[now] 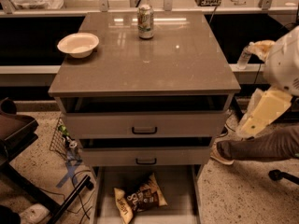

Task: Pick brown chip bag from bottom drawer and place on counter

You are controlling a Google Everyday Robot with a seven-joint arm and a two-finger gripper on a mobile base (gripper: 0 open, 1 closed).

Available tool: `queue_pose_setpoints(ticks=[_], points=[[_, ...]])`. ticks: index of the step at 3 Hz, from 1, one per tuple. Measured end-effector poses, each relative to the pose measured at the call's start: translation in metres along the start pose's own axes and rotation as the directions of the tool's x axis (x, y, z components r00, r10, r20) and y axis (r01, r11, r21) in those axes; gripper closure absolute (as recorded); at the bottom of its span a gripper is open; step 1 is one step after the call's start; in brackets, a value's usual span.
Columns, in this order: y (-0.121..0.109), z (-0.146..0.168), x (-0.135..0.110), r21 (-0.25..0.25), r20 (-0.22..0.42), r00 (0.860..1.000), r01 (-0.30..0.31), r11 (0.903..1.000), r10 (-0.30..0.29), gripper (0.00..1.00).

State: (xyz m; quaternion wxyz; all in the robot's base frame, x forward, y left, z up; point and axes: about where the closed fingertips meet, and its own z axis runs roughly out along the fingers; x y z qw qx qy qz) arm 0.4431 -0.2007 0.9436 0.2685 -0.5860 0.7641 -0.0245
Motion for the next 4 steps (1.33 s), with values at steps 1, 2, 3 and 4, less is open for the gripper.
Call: queue_pose_setpoints(ticks=[1,2,3,4], points=[[0.014,0.03,0.005,0.035,0.104,0.995,-0.015,0.9993,0.012,0.0],[0.056,0.094,0.024,-0.001,0.222,0.973,-0.063,0.998,0.062,0.0],[0.104,0.167,0.039,-0.052,0.363,0.915,-0.166,0.9848,0.173,0.0],[0.13,0.205,0.056,-0.064,0.481,0.843,-0.238,0.9691,0.239,0.0]])
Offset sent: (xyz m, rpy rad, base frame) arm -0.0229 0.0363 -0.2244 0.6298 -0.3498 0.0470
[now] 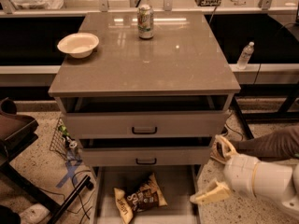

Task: Pick brown chip bag from bottom drawer and place on counter

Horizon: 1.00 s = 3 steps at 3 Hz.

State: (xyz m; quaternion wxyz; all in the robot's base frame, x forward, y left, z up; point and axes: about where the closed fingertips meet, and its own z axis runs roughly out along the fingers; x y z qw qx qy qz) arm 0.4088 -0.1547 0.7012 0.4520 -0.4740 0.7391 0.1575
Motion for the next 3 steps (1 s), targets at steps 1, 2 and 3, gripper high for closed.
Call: queue_pose_setpoints(ticks=[1,2,3], points=[[0.005,0.005,0.014,-0.005,0.028,0.999,0.041,0.9991,-0.041,0.0],[0.007,0.011,0.015,-0.013,0.024,0.999,0.043,0.999,-0.043,0.0],[0.026,0.054,0.036,-0.056,0.002,0.999,0.047,0.9973,-0.047,0.0]])
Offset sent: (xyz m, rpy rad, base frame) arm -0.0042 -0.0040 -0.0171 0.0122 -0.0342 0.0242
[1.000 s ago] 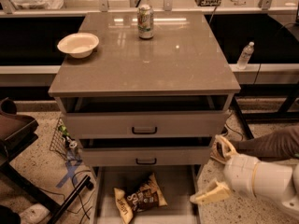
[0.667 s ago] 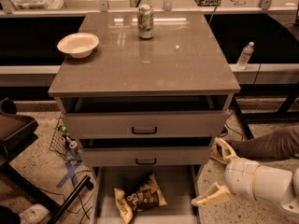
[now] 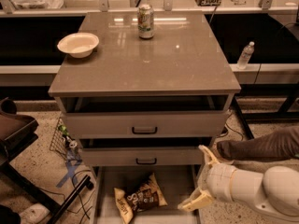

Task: Pick brown chip bag from bottom drawer and place on counter

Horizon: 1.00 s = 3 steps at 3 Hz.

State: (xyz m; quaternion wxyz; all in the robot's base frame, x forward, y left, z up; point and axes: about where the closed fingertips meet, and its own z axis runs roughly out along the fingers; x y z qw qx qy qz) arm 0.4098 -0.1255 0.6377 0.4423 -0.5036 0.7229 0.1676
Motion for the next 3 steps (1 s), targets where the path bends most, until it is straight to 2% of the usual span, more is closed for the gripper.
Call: queue_pose_setpoints(ticks=[1,2,3], points=[[0.009,0.05,0.028,0.005,-0.007,1.0,0.001,1.0,-0.001,0.0],[0.027,0.104,0.066,-0.009,0.027,0.999,-0.04,0.9991,0.041,0.0],[0.055,0.155,0.096,-0.052,0.052,0.994,-0.091,0.9945,0.094,0.0]])
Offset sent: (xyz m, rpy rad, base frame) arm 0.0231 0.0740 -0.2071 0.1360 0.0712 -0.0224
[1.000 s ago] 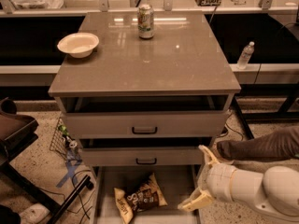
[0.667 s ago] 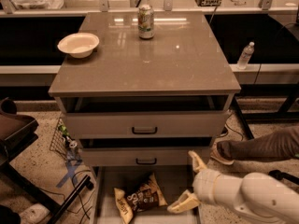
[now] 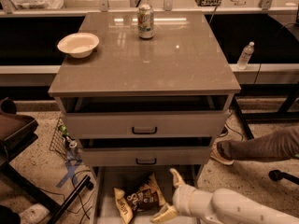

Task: Pick brown chip bag from bottom drawer and place on counter

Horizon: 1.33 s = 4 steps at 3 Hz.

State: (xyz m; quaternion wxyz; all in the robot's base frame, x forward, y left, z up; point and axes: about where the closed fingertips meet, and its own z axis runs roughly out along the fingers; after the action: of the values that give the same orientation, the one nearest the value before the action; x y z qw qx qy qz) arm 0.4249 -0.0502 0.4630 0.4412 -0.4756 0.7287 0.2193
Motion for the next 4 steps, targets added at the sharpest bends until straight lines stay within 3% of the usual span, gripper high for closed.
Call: queue_pose_setpoints(ticks=[1,2,3,4], points=[[0.028,0.048,0.031,-0.041,-0.011,0.998,-0.067,0.9969,0.067,0.0],[0.028,0.048,0.031,-0.041,-0.011,0.998,-0.067,0.9969,0.067,0.0],[0.028,0.074,0.045,-0.069,-0.026,0.997,-0.079,0.9945,0.077,0.0],[0.016,0.145,0.092,-0.149,-0.045,0.996,-0.078,0.9857,0.072,0.0]])
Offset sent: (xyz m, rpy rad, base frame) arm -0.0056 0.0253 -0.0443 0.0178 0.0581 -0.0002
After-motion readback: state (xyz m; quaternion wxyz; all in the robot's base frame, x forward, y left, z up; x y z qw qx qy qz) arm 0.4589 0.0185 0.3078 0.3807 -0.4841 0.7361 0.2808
